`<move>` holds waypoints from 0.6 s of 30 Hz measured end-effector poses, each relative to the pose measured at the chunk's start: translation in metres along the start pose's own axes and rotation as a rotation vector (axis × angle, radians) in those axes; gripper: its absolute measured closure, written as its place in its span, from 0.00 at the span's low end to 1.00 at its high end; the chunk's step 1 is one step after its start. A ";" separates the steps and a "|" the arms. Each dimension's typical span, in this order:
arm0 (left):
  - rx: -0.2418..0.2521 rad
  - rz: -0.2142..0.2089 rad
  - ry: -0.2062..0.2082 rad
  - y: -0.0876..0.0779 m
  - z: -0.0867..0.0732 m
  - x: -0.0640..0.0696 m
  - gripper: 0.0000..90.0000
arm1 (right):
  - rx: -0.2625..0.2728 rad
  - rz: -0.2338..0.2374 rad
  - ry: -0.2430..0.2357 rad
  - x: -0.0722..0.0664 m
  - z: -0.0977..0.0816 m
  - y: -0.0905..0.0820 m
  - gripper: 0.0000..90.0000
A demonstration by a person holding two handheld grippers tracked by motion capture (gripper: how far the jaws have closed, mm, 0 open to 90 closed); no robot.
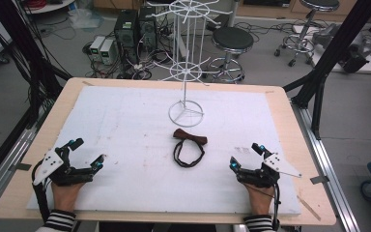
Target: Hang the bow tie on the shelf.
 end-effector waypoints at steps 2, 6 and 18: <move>0.001 0.000 0.002 0.000 0.000 0.000 0.02 | 0.000 0.000 0.008 0.001 0.001 0.000 0.01; 0.000 0.001 0.000 0.000 0.000 0.000 0.02 | -0.001 0.002 0.011 0.002 0.005 0.001 0.01; 0.000 0.000 0.002 0.000 0.000 0.000 0.02 | -0.027 0.053 -0.034 0.001 0.046 -0.004 0.01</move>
Point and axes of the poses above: each handheld gripper's, and its own axes: y roughly forward along the jaws, z roughly out of its top, x roughly to its right, the point moved 6 cm from there along y, roughly forward along the jaws, and after that the axes turned 15 degrees about -x, right-handed, at the moved point
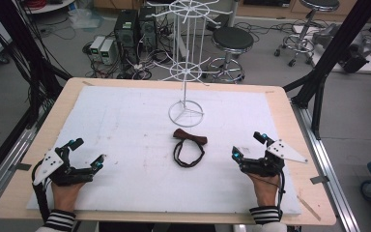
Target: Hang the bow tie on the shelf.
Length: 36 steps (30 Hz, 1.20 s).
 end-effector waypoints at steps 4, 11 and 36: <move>0.000 0.000 0.000 0.000 0.000 0.000 0.02 | -0.053 0.038 -0.033 -0.001 0.011 0.005 0.01; 0.001 -0.001 -0.001 0.000 0.000 0.000 0.02 | -0.161 0.107 -0.118 -0.008 0.034 0.022 0.01; 0.000 0.000 -0.004 0.000 0.000 0.000 0.02 | -0.468 0.298 -0.374 -0.041 0.079 0.091 0.01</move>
Point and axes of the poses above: each handheld gripper's, and its own axes: y roughly forward along the jaws, z roughly out of its top, x roughly to its right, the point moved 6 cm from there along y, roughly forward along the jaws, and after that the axes turned 15 degrees about -x, right-handed, at the moved point
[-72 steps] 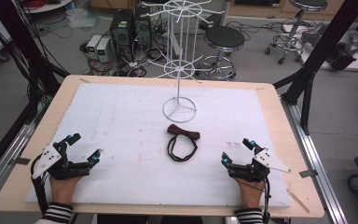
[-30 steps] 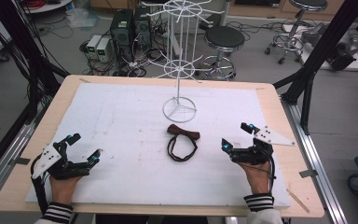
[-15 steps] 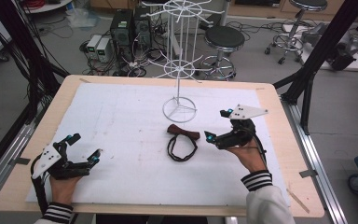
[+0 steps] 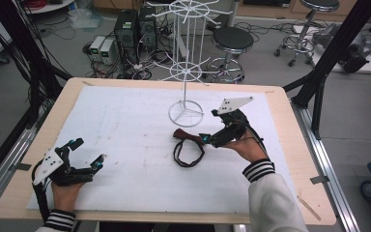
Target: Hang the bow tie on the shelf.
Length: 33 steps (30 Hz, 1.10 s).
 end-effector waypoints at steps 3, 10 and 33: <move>0.000 0.000 0.000 0.000 0.000 0.000 0.02 | -0.026 0.015 -0.001 0.002 -0.001 0.007 0.01; -0.002 0.001 0.001 0.000 0.000 0.000 0.02 | -0.074 0.046 -0.020 0.008 0.013 0.010 0.01; -0.001 0.000 0.000 0.000 0.000 0.000 0.02 | -0.314 0.077 -0.106 0.013 0.023 0.065 0.01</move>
Point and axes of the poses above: each handheld gripper's, and its own axes: y roughly forward along the jaws, z roughly out of its top, x roughly to its right, the point moved 6 cm from there along y, roughly forward along the jaws, and after that the axes turned 15 degrees about -x, right-handed, at the moved point
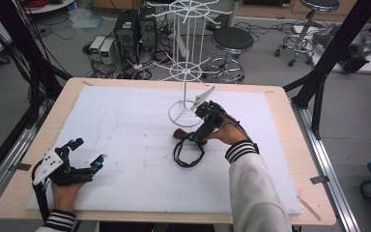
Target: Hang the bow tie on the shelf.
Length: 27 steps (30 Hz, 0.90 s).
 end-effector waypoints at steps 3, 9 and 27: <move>0.000 0.000 0.000 0.000 0.000 0.000 0.02 | -0.029 0.001 0.006 0.002 0.000 0.010 0.03; 0.000 -0.002 -0.001 0.000 0.000 0.000 0.02 | -0.072 0.020 -0.001 0.001 0.000 0.021 0.05; 0.002 -0.002 -0.002 0.000 0.000 0.000 0.02 | -0.194 0.055 -0.012 0.000 -0.004 0.053 0.06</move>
Point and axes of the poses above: each handheld gripper's, and its own axes: y roughly forward along the jaws, z roughly out of its top, x roughly to its right, the point moved 6 cm from there along y, roughly forward along the jaws, and after that the axes turned 15 degrees about -x, right-handed, at the moved point
